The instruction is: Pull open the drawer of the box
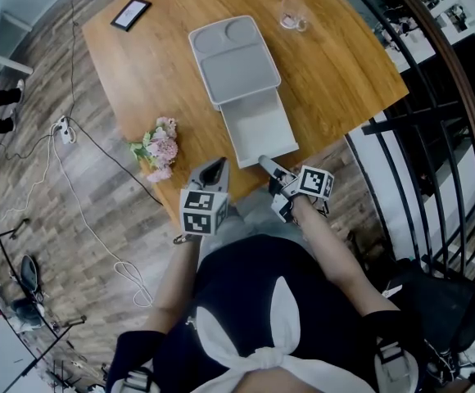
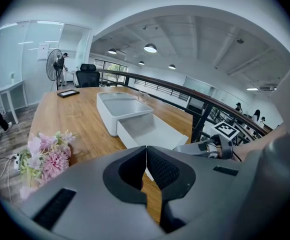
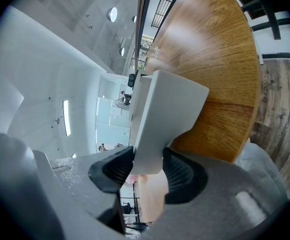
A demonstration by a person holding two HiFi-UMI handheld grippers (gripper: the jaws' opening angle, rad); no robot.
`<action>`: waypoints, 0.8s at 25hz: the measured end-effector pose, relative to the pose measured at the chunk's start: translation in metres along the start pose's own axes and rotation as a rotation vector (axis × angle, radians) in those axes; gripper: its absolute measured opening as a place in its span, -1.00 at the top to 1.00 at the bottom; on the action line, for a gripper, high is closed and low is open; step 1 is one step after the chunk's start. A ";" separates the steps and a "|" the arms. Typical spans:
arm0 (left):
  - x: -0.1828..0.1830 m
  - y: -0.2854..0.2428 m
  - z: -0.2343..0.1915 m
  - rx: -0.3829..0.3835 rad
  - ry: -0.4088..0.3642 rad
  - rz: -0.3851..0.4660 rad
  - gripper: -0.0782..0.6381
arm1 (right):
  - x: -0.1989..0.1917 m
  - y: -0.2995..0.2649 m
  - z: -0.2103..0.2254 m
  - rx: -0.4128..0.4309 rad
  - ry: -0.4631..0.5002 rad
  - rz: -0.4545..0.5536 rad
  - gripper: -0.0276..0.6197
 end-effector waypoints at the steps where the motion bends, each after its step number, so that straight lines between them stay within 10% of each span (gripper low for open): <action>1: -0.001 0.001 0.001 -0.001 0.000 -0.002 0.73 | -0.002 0.002 0.000 -0.010 -0.007 -0.001 0.35; 20: -0.015 0.014 -0.002 0.018 0.000 -0.019 0.73 | -0.015 0.010 0.000 -0.019 0.025 -0.009 0.33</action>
Point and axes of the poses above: the fingertips, and each gripper's own axes: y backward along the fingers, z to its right, x out of its top, the point moved 8 cm from there along y, backward along the fingers, and after that the axes turned 15 degrees about y, right-handed, at the moved point
